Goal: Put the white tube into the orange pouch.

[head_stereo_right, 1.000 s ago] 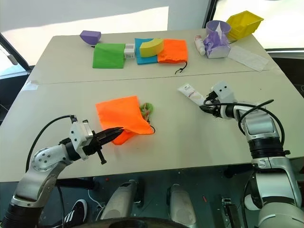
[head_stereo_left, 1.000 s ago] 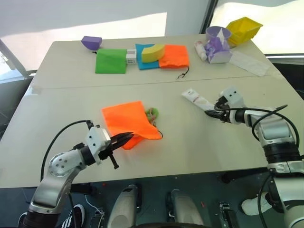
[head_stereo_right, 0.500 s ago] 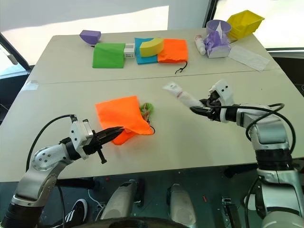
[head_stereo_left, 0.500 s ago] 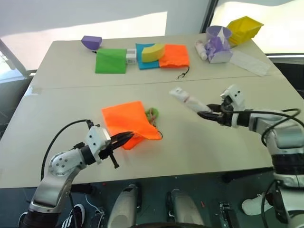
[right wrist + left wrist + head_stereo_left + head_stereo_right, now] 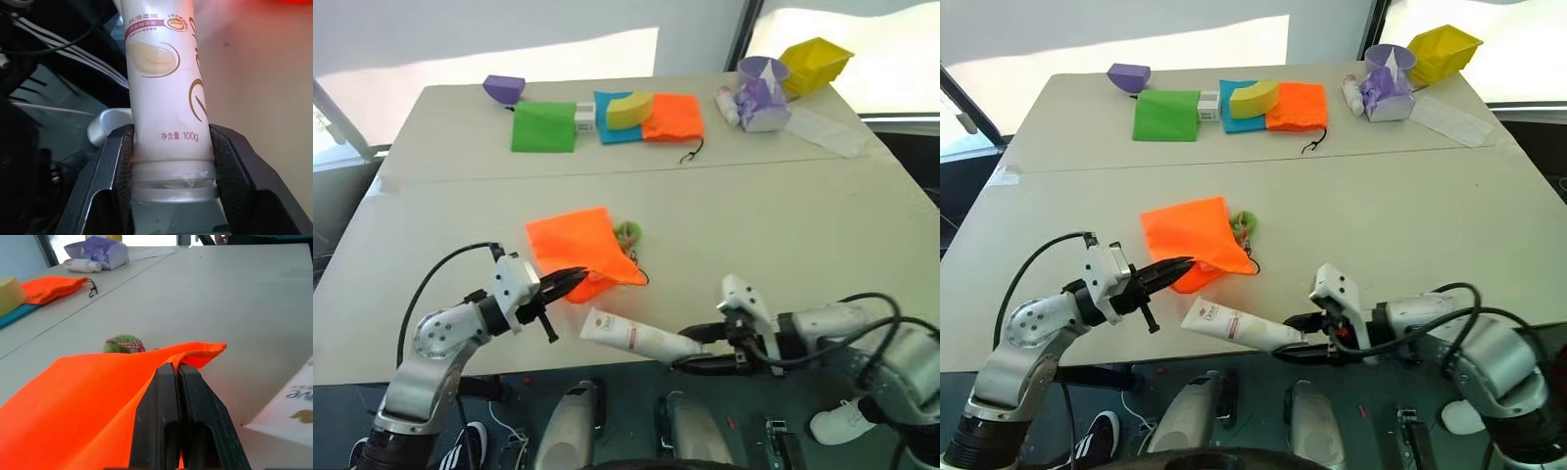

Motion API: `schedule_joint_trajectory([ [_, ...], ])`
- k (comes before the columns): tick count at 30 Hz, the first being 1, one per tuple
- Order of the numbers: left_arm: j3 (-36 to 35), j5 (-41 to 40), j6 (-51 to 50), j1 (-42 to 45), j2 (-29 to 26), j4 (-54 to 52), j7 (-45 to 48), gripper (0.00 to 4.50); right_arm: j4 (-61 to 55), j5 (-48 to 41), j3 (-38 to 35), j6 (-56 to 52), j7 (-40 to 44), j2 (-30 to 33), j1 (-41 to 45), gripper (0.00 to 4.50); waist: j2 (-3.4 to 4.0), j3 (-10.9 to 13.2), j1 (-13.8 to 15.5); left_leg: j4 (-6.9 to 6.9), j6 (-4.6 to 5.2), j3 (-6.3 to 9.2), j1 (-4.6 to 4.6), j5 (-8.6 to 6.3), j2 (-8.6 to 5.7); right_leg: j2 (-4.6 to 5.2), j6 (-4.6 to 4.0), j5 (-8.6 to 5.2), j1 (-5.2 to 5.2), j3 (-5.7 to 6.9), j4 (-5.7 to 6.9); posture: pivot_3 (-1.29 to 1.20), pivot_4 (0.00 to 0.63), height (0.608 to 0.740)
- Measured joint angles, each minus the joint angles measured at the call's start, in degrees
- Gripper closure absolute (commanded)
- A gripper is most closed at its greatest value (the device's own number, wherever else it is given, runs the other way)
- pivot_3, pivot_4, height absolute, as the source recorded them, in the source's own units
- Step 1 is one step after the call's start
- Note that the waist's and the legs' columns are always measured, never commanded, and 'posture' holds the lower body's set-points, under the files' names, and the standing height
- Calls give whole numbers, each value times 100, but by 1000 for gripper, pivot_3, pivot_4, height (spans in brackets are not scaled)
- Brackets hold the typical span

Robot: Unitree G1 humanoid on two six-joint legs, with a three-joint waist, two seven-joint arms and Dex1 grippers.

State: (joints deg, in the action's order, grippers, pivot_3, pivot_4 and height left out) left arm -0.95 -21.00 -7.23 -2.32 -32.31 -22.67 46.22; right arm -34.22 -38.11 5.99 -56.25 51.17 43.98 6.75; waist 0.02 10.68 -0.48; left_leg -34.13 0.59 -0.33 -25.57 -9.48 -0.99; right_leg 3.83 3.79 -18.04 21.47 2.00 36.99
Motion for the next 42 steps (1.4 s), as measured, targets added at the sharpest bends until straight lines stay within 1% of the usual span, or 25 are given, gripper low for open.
schedule_joint_trajectory([
  [2, -1, -29, -11, -4, -12, -10, 9, 4500, 189, 169, 33, 93, -276, -212, 159, 2718, 0, 0, -18, 0, 1, -1, -1, 1, 0, 0, 3, 1, 5, 0, 3, 0, 150, 740],
  [5, -2, -93, -31, -52, -52, -101, 52, 4500, 339, 199, -1, 133, -551, -519, 308, 2718, -1, 0, -12, 2, 12, -1, -4, 7, 1, 0, 5, 1, 11, 3, 8, 0, 150, 740],
  [8, -3, -98, -81, -136, -117, -191, 91, 4500, 339, 204, 11, 137, -651, -561, 310, 2718, -1, -1, 1, 2, 15, -2, -7, 8, 0, 0, 6, 2, 11, 4, 7, 0, 150, 740],
  [11, 10, -99, -140, -148, -111, -233, 91, 4500, 426, 430, 264, 147, -994, -832, 368, 2718, -2, -1, -12, 2, 13, -1, -7, 7, 0, 0, 6, 2, 11, 4, 8, 0, 150, 740],
  [14, 124, -127, -269, -158, -76, -406, 83, 4500, 567, 624, 492, 140, -1427, -1275, 555, 2718, -1, -2, -34, 2, 2, -1, -2, 1, 0, 0, 6, 3, 11, 2, 12, 0, 150, 740],
  [16, 196, -167, -339, -204, -66, -508, 80, 4500, 650, 743, 567, 116, -1619, -1382, 660, 2718, -2, -2, -30, 1, 1, -1, 4, 0, 1, 0, 6, 3, 11, 2, 12, 0, 150, 740],
  [20, 201, -203, -399, -259, -67, -518, 31, 4500, 696, 872, 667, 92, -1775, -1404, 747, 2718, -2, -2, -21, 2, 1, -1, 1, 0, 1, 0, 6, 3, 29, 2, 11, 0, 150, 740],
  [24, 238, -211, -462, -343, -73, -529, 30, 4500, 966, 858, 581, -166, -2197, -1983, 1111, 2718, -2, -3, -51, 2, 7, -2, -9, 3, 0, 0, 7, 5, 29, -2, 22, 0, 150, 740],
  [27, 249, -191, -456, -415, -69, -525, 26, 4500, 1013, 846, 528, -355, -2344, -2161, 1350, 2718, -3, -3, -18, 2, 13, -1, -10, 7, 1, 0, 7, 5, 41, 0, 26, 0, 150, 740],
  [30, 274, -133, -450, -382, 39, -512, -40, 4500, 1354, 860, 603, -538, -2495, -2561, 1578, 2718, -3, -4, -28, 2, 13, -1, -11, 7, 0, 0, 7, 5, 50, -1, 26, 0, 150, 740],
  [34, 357, -39, -348, -298, 114, -418, -75, 4500, 1861, 986, 855, -494, -2600, -3062, 1930, 2718, -2, -5, -51, 1, 13, -3, -9, 7, 0, 0, 7, 6, 57, -1, 34, 0, 150, 740],
  [40, 357, 7, -344, -211, 137, -395, -172, 4500, 2346, 1267, 1075, -457, -2742, -3379, 2272, 2718, -1, -6, -60, 1, 13, -3, -9, 7, 0, 0, 6, 7, 66, -2, 44, 0, 150, 740],
  [42, 362, 33, -344, -228, 144, -398, -205, 4500, 2453, 1442, 1210, -410, -2765, -3378, 2367, 2718, 0, -8, -59, 1, 13, -4, -9, 7, 0, 0, 7, 7, 68, -2, 46, 0, 150, 740],
])
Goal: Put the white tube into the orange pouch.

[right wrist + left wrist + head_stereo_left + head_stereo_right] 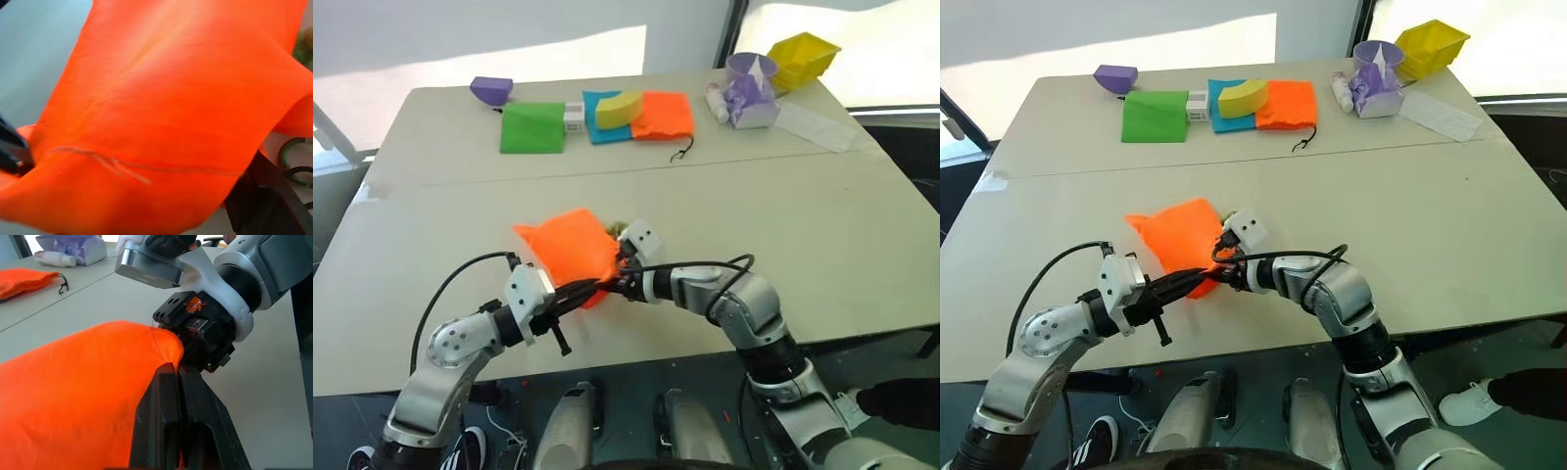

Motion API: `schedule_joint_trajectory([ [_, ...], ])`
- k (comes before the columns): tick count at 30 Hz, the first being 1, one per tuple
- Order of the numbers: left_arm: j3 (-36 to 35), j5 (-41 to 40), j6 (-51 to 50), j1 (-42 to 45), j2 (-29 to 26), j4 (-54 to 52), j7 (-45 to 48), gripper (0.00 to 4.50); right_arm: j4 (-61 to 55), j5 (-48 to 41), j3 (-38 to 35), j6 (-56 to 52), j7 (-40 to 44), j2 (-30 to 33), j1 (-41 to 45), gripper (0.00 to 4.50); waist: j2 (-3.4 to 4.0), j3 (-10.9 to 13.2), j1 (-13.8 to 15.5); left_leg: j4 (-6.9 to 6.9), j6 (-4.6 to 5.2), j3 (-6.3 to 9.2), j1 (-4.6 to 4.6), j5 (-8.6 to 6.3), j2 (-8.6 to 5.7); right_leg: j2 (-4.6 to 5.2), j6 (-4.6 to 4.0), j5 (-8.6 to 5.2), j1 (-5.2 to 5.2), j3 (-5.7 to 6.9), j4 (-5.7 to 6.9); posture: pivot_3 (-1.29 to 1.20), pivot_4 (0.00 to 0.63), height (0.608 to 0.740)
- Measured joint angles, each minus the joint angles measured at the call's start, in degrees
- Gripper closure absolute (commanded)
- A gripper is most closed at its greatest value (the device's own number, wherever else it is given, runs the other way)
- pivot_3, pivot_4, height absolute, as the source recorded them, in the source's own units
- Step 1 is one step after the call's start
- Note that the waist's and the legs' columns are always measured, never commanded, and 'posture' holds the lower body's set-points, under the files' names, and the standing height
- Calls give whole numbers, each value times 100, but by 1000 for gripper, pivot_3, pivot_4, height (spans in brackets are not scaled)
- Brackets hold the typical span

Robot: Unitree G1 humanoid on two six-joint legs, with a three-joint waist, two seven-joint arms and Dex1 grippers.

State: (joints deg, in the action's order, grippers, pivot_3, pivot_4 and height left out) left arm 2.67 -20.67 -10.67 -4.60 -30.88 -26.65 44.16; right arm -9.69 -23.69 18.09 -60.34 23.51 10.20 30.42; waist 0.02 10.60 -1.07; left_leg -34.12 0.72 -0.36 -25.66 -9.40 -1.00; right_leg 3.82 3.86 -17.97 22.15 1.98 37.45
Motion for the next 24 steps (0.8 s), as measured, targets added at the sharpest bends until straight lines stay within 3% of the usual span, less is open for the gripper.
schedule_joint_trajectory([
  [13, -1, 80, 101, -144, 8, -34, -84, 4500, 457, 890, 614, 645, 50, -62, 355, 2718, 3, -19, -17, 1, -12, 0, 18, -7, 2, 0, -18, 13, 3, -2, 12, 0, 150, 740],
  [19, 32, 143, 153, -184, 9, -32, -51, 4500, 439, 776, 532, 521, 331, -94, 285, 17, 3, -20, -10, 6, -5, 0, 16, -3, 6, 0, -17, 14, 9, -2, 12, 0, 150, 740],
  [24, -51, 137, 272, -374, -60, 29, -6, 4500, -77, 552, 374, 220, 721, 400, 86, 17, 4, -20, 26, 5, -12, -1, 7, -7, 5, 1, -17, 13, 11, -2, -2, 0, 150, 740],
])
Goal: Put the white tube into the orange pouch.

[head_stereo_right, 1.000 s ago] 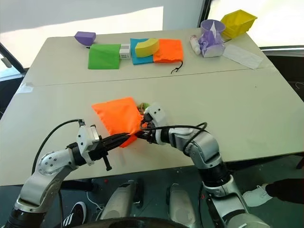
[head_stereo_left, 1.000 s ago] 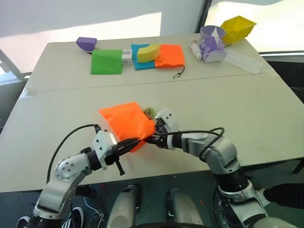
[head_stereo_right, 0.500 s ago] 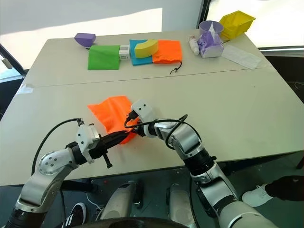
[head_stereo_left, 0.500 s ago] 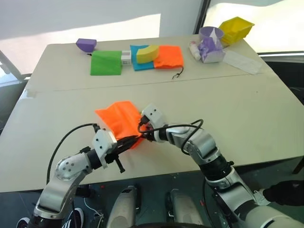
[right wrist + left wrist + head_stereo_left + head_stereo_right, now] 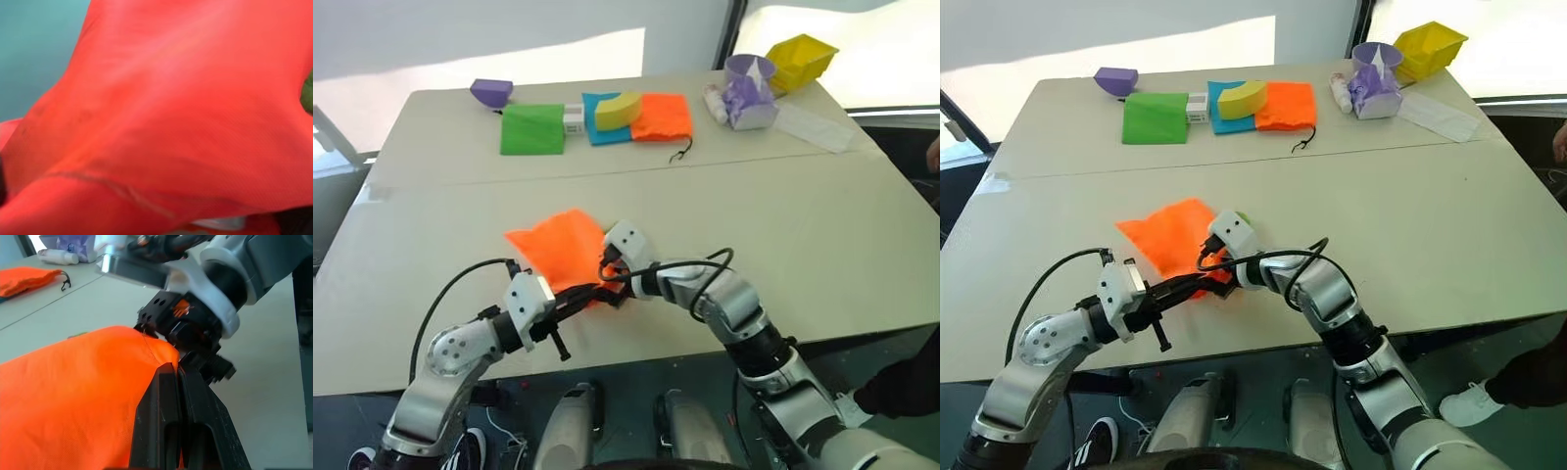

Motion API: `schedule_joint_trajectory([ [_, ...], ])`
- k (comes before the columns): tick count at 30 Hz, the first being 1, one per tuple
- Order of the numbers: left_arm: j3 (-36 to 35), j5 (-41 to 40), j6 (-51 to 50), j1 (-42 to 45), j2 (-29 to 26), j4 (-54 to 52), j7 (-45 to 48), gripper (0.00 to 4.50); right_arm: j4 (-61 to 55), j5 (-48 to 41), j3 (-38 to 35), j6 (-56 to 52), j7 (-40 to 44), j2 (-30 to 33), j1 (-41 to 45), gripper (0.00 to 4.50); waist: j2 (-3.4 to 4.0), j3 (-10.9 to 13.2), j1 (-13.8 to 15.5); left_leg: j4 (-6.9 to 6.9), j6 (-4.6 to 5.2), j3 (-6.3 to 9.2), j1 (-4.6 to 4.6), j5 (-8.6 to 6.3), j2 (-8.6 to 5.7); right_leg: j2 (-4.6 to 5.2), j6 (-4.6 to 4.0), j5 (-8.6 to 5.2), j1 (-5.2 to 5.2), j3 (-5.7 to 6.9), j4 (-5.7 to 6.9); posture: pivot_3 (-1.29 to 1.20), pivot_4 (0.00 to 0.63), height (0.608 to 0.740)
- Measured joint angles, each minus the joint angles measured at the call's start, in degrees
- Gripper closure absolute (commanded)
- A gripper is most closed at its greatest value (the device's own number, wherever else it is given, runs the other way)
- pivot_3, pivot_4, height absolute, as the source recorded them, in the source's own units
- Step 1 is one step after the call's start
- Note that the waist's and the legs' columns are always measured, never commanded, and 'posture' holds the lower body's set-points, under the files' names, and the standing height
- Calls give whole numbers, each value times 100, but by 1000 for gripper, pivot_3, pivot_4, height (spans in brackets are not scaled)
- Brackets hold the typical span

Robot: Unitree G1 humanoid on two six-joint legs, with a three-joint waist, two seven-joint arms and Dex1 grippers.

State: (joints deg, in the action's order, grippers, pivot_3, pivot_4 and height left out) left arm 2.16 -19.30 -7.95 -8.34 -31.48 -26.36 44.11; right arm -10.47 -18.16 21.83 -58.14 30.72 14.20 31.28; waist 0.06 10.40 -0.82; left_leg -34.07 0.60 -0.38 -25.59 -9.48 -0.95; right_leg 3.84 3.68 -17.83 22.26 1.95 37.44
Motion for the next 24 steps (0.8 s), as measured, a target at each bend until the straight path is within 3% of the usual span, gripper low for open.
schedule_joint_trajectory([
  [7, -282, -10, 229, -161, -160, 263, 212, 4500, -602, -449, -368, -448, 320, 414, -203, 17, 1, 1, -19, 7, -1, 0, -11, -1, 1, 0, -1, -1, 13, 0, -3, 0, 150, 740],
  [12, -342, -10, 270, -311, -248, 270, 350, 4500, -1032, -517, -439, 158, 1200, 1675, -435, 17, 1, 1, 8, 6, 0, 0, -30, 0, 1, 1, -1, -1, 14, 1, -32, 0, 150, 740],
  [14, -342, 23, 357, -322, -370, 288, 442, 4500, -990, -543, -523, 386, 1462, 1855, -465, 17, 0, 1, -18, 5, 0, -1, -39, 0, 1, 1, 0, 0, 11, 0, -32, 0, 150, 740],
  [18, -382, 47, 490, -332, -453, 388, 563, 4500, -106, -565, -1062, 875, 1521, 1732, -149, 17, 1, 2, -29, 5, 13, -1, -39, 8, 5, 1, 4, 3, 13, 3, -18, 0, 150, 740],
  [24, -383, 54, 509, -305, -444, 445, 593, 4500, 1358, 65, -1237, 1658, 517, 649, 498, 17, 1, 1, -19, 5, 14, -4, -36, 10, 10, -1, 5, 3, 14, 8, -8, 0, 150, 740],
])
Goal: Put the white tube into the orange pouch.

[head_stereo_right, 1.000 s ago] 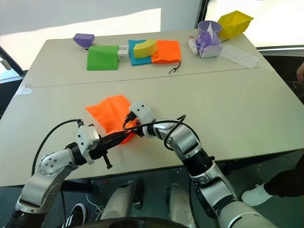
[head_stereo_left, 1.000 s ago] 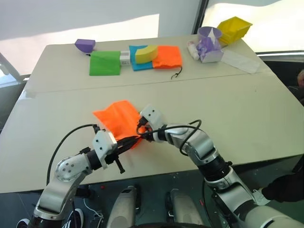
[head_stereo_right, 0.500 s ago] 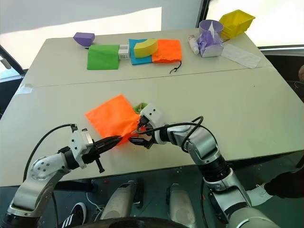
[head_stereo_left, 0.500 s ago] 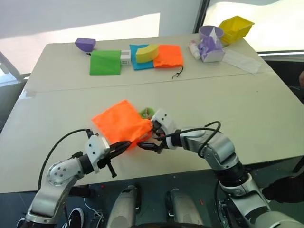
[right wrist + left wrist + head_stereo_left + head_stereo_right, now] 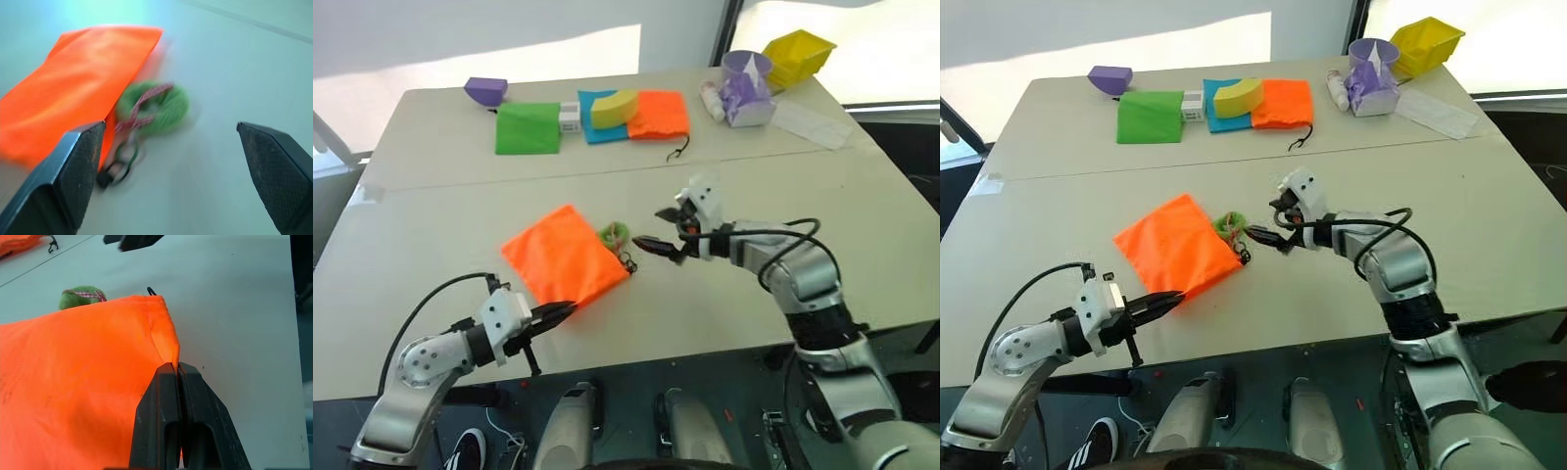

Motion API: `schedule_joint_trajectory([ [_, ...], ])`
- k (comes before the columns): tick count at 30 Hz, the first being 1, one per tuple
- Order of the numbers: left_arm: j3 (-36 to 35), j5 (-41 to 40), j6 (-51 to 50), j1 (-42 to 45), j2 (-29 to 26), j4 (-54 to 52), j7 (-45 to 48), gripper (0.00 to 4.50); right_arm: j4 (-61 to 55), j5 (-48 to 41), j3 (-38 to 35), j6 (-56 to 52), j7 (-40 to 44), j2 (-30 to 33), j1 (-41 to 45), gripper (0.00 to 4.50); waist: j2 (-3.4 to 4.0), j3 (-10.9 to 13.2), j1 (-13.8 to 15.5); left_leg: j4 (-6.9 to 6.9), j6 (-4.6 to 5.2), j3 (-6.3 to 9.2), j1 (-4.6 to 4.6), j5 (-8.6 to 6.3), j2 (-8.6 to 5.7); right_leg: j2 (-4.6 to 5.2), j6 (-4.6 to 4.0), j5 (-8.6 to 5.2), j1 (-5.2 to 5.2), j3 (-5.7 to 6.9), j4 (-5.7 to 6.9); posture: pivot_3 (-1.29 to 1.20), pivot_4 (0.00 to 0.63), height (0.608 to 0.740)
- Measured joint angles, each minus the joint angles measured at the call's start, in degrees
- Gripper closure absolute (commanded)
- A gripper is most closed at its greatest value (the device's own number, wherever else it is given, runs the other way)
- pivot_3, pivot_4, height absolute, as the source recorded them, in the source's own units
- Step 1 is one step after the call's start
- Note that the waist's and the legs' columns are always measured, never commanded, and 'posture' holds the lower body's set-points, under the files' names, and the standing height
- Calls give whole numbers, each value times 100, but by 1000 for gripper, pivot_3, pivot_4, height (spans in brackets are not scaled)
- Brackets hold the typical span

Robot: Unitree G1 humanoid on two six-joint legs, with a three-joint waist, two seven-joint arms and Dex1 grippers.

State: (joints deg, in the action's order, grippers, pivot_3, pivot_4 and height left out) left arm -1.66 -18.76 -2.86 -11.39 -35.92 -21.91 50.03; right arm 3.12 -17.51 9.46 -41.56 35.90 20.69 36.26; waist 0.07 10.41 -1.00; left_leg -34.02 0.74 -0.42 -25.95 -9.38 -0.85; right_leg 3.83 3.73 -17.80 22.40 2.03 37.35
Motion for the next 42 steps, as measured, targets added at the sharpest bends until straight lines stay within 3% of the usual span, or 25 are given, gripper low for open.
schedule_joint_trajectory([
  [5, 24, 32, -7, -18, 20, -10, -48, 4500, 687, 181, 23, 84, -520, -666, 25, 17, 1, 1, 17, -11, 1, -11, -16, 1, -2, 1, 19, 13, 7, -2, -1, 0, 150, 740],
  [13, 84, 78, -18, -72, 109, -74, -152, 4500, 953, 496, 144, 276, -613, -910, 202, 17, 2, 1, -5, -11, -1, -12, -10, 0, 2, 1, 10, 19, 10, -3, 9, 0, 150, 740],
  [17, 99, 86, -19, -72, 118, -84, -175, 4500, 963, 652, 380, 279, -395, -816, 202, 1822, 2, -1, -3, -11, 0, -13, -9, 0, 2, 1, 9, 19, 9, -4, 9, 0, 150, 740],
  [22, 119, 113, -17, -69, 119, -84, -176, 4500, 960, 731, 470, 321, -408, -900, 202, 4383, 3, -1, -4, -11, -1, -13, -5, 0, 2, 1, 9, 20, 7, -4, 10, 0, 150, 740],
  [28, 142, 124, -22, -83, 137, -84, -207, 4500, 676, 401, -117, -54, -405, -808, 55, 4459, 3, -1, 26, -12, -12, -14, -2, -7, 1, 3, 2, 24, 7, -4, 8, 0, 150, 740],
  [32, 136, 69, -150, -14, 240, -74, -292, 4500, 41, 49, -730, -453, -358, -336, -434, 4459, 2, -2, 37, -12, -7, -15, -6, -4, 2, 3, 2, 24, 5, -4, 6, 0, 150, 740],
  [39, 213, -138, -392, 285, 267, -52, -165, 4500, -699, -162, -916, -878, -609, -366, -1072, 4459, 4, -2, -4, -11, 2, -81, 20, 2, 45, -1, 3, 25, 9, -6, 25, 0, 150, 740],
  [42, 216, -370, -663, 385, 232, -18, -13, 3109, -804, -179, -917, -890, -730, -386, -1159, 4500, 3, -2, 9, -14, 1, -94, 26, 1, 50, -1, 3, 25, 4, -12, 25, 0, 150, 740],
])
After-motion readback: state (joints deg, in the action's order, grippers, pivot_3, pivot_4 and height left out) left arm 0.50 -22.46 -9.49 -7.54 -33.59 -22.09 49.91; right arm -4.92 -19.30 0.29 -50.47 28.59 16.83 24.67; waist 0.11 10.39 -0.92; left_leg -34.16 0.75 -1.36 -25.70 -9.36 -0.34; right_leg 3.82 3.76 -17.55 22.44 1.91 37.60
